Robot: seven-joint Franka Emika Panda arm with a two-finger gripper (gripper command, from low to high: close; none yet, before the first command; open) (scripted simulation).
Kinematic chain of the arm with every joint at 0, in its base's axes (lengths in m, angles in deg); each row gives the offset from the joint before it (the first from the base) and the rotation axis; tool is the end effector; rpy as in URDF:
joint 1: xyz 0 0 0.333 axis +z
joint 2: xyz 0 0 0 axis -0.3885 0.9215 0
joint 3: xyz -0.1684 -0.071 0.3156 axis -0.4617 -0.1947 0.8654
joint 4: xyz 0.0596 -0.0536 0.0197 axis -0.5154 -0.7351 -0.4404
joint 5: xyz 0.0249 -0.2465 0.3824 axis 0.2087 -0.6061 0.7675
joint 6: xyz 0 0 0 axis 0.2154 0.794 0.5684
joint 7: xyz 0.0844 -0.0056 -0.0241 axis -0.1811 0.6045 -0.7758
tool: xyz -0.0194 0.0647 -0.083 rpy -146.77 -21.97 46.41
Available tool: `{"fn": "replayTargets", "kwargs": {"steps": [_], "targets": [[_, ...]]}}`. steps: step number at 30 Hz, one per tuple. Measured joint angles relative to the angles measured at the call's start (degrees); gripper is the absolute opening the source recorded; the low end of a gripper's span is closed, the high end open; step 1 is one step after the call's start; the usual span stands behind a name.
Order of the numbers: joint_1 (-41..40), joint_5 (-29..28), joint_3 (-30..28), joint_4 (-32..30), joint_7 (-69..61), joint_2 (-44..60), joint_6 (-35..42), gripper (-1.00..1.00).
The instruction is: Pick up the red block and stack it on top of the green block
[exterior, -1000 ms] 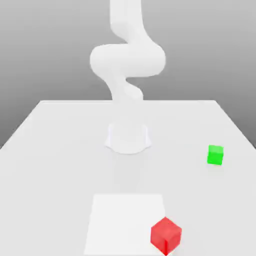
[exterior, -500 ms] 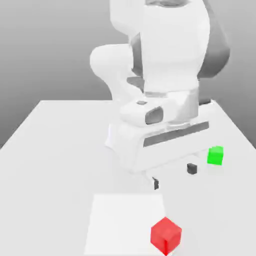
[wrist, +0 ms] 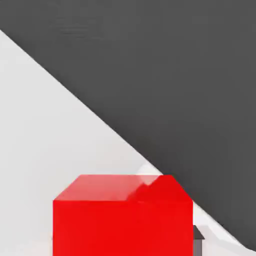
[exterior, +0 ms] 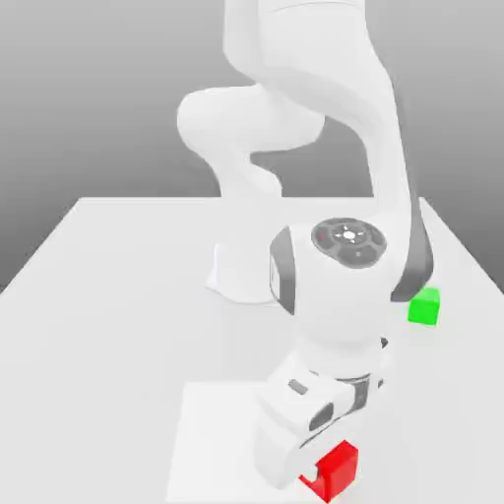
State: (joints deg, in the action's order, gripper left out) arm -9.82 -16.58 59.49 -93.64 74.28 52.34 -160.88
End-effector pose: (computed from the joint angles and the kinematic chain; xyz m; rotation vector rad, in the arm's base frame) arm 0.5063 0.0951 0.1293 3.1401 -0.0929 -0.0011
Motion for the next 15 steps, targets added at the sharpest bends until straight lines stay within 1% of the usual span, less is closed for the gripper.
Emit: {"fn": "replayTargets", "kwargs": {"steps": [2,6,11,15], "targets": [[0.16,-0.26,-0.2,-0.31,0.17,-1.96,1.64,-1.0],[0.35,-0.98,-0.09,-1.64,0.74,-9.42,7.79,-1.0],[5.77,4.54,7.44,-6.75,-2.26,-16.0,9.2,-1.0],[14.23,8.98,12.66,-11.16,-4.6,-21.17,9.73,-1.0]]}}
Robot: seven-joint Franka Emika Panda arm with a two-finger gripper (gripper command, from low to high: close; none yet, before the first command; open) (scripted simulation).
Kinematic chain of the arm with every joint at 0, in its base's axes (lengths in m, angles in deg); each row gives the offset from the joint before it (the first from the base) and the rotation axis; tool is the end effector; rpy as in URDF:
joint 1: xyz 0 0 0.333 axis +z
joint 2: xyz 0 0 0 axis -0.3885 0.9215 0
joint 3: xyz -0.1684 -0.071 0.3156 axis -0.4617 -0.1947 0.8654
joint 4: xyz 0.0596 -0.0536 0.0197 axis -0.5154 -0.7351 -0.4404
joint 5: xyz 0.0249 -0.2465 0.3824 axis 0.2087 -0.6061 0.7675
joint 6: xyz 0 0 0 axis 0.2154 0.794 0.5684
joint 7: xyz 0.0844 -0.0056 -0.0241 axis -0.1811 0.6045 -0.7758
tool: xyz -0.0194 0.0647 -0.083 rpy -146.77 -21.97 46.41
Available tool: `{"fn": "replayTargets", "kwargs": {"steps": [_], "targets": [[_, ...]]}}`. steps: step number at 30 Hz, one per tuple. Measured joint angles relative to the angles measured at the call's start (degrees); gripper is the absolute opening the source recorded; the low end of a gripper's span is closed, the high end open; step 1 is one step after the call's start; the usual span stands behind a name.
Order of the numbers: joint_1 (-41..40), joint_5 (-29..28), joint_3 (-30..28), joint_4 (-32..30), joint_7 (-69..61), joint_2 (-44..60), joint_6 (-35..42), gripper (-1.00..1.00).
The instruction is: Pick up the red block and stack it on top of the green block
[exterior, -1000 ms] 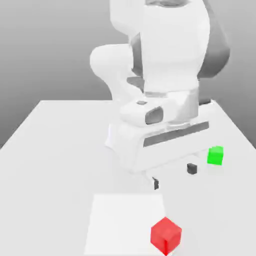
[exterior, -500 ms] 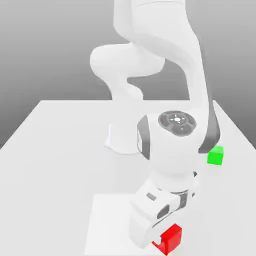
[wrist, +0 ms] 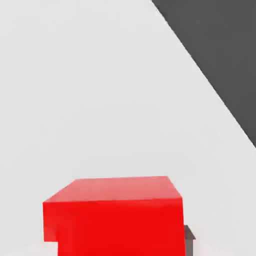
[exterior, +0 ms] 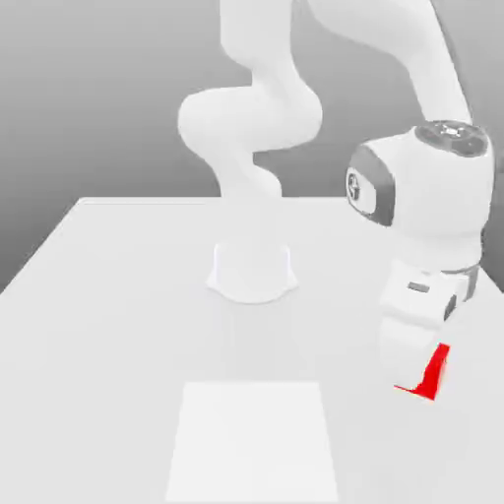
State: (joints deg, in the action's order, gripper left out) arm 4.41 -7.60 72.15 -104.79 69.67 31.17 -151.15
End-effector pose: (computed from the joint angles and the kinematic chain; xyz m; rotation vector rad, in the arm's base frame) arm 0.3638 0.2766 0.2294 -3.0046 -0.5336 0.0510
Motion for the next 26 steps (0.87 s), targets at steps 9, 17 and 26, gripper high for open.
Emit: {"fn": "replayTargets", "kwargs": {"steps": [9,17,26], "targets": [[15.07,4.26,7.96,-10.13,-1.19,-11.29,0.62,-1.0],[18.41,-2.31,17.1,-16.24,4.36,-13.52,-2.48,-1.0],[12.39,-17.95,18.66,-16.02,15.19,-1.19,-13.8,-1.0]]}}
